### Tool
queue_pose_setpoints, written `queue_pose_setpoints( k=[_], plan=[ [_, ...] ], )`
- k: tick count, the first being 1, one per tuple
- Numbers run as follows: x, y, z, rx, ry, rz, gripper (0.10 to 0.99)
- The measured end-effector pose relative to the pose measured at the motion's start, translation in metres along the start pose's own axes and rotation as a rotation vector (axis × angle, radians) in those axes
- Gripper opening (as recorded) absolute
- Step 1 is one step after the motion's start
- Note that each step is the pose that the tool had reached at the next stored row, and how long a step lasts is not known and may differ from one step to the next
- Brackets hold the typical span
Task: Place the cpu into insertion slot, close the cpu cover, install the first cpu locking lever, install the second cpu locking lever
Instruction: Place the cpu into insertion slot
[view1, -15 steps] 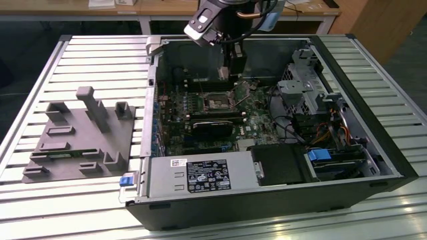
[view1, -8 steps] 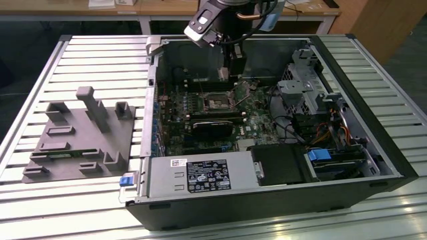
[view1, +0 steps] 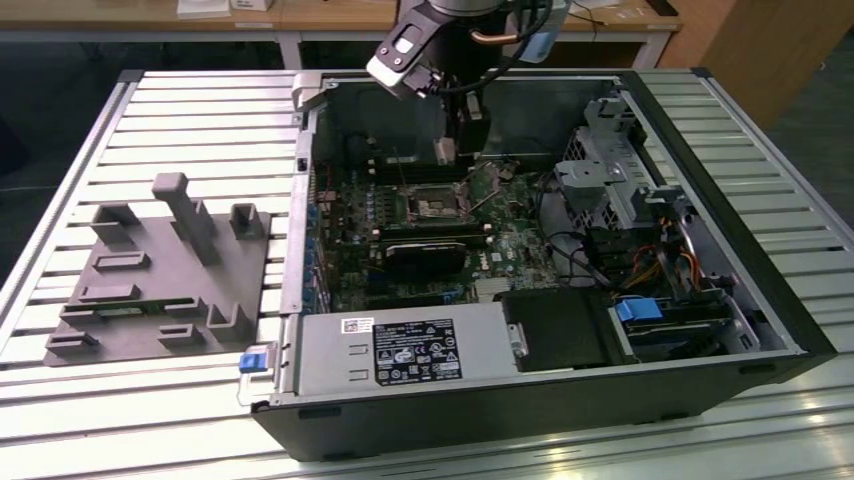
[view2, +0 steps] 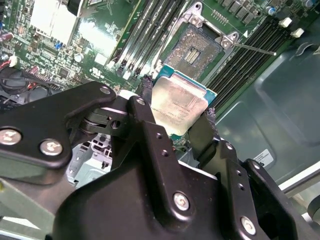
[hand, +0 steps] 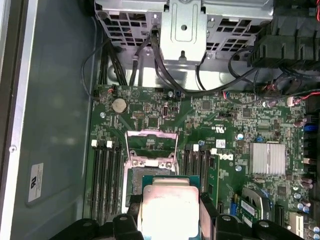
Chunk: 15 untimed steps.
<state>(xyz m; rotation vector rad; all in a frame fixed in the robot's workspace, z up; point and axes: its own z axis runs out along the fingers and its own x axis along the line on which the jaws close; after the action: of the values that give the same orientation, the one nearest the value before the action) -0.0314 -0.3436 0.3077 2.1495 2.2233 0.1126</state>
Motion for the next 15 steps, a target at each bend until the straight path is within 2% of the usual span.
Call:
queue_pose_setpoints(
  k=[15],
  plan=[
    [-0.0001,-0.0017,0.0078,0.000,0.0000,0.000,0.537]
  ],
)
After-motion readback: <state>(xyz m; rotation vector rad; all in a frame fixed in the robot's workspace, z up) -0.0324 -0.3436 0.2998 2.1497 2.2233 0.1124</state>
